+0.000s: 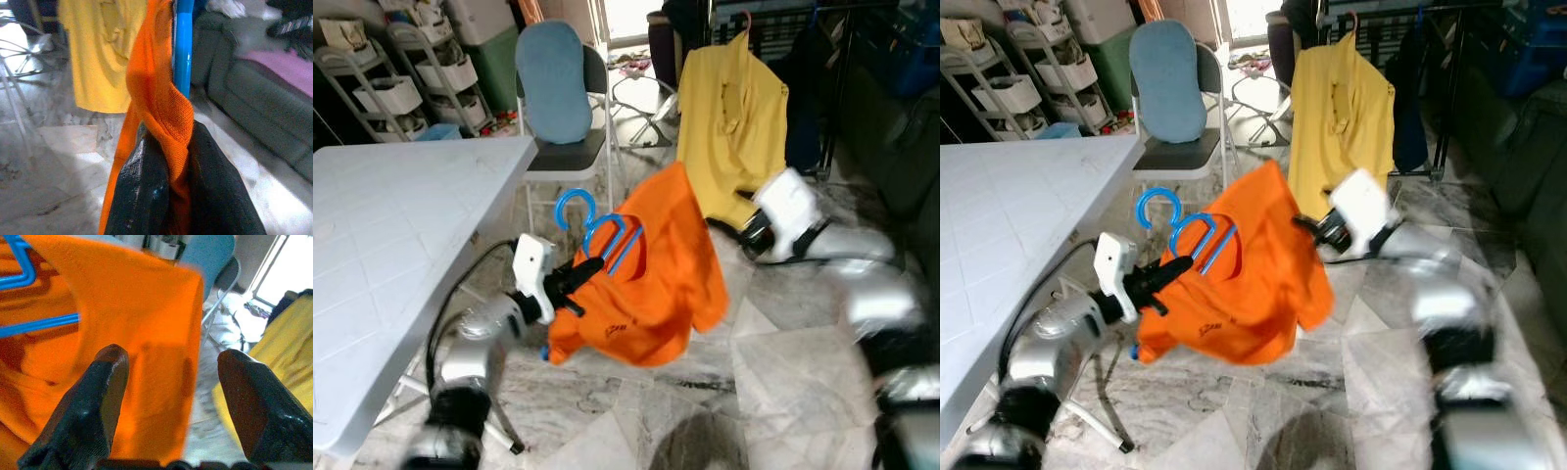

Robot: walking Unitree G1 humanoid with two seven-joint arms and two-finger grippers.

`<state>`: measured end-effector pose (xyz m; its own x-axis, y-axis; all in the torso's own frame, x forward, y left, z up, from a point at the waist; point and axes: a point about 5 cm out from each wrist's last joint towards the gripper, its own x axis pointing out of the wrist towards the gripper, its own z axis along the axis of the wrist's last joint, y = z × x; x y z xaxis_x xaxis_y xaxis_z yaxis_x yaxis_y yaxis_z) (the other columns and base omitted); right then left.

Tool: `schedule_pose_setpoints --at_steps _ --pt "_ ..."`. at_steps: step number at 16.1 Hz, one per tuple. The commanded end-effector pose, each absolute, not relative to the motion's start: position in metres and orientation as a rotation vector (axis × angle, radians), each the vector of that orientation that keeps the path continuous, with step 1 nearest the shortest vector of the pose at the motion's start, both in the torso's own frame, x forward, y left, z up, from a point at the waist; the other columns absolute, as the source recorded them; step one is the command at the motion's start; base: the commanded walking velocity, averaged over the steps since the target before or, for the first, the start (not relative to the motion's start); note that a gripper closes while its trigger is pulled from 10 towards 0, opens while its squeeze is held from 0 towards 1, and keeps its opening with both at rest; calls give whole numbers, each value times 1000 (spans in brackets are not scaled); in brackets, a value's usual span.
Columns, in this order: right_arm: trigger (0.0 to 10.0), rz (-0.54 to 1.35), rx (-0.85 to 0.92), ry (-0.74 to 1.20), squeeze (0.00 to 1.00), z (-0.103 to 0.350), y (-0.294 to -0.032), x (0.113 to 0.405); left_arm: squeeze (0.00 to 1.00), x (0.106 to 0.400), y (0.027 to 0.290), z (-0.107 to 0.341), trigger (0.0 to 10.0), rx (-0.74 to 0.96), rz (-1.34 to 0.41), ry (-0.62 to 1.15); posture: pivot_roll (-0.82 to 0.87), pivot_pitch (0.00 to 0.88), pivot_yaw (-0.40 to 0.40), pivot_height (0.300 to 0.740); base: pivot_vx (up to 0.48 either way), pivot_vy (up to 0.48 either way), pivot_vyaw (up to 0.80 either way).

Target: Hang hanger

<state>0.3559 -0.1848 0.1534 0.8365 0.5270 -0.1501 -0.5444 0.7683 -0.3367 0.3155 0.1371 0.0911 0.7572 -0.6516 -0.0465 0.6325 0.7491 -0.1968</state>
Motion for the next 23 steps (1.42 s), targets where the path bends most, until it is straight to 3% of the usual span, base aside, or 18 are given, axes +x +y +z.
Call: schedule_pose_setpoints --at_steps 1,4,7,8,10,11,13,16,17,18,22,23 --pt "10000 530 -339 15 1000 157 -182 357 0 317 143 99 0 -180 -659 77 -122 0 146 740 0 0 0" --pt "10000 362 -208 22 1000 122 -160 350 0 306 120 84 0 -249 -581 125 -126 0 143 740 0 0 0" --pt "10000 312 -115 22 1000 121 -148 352 0 304 110 86 0 -280 -557 134 -121 0 139 740 0 0 0" --pt "10000 300 -78 32 0 120 -138 351 0 301 105 89 0 -284 -550 147 -121 0 138 740 0 0 0" --pt "10000 307 -90 45 0 118 -125 348 0 299 100 89 0 -278 -548 162 -120 0 136 740 0 0 0" --pt "10000 325 -110 39 1000 117 -121 347 0 299 99 90 0 -274 -548 165 -121 0 136 740 0 0 0" --pt "10000 430 -188 15 1000 117 -110 342 0 301 96 92 0 -222 -569 155 -131 0 142 740 0 0 0" --pt "10000 487 -250 45 1000 118 -114 341 0 300 93 100 0 -187 -600 142 -137 0 144 740 0 0 0" --pt "10000 456 -272 51 761 118 -120 344 0 298 91 102 0 -173 -623 140 -136 0 145 740 0 0 0" --pt "10000 445 -295 53 749 118 -124 346 0 296 90 105 0 -171 -643 132 -135 0 144 740 0 0 0" --pt "10000 410 -331 72 494 120 -136 352 0 288 88 115 0 -143 -708 90 -128 0 140 740 0 0 0" --pt "10000 404 -325 72 486 121 -137 353 0 286 87 115 0 -145 -725 93 -125 0 139 740 0 0 0"
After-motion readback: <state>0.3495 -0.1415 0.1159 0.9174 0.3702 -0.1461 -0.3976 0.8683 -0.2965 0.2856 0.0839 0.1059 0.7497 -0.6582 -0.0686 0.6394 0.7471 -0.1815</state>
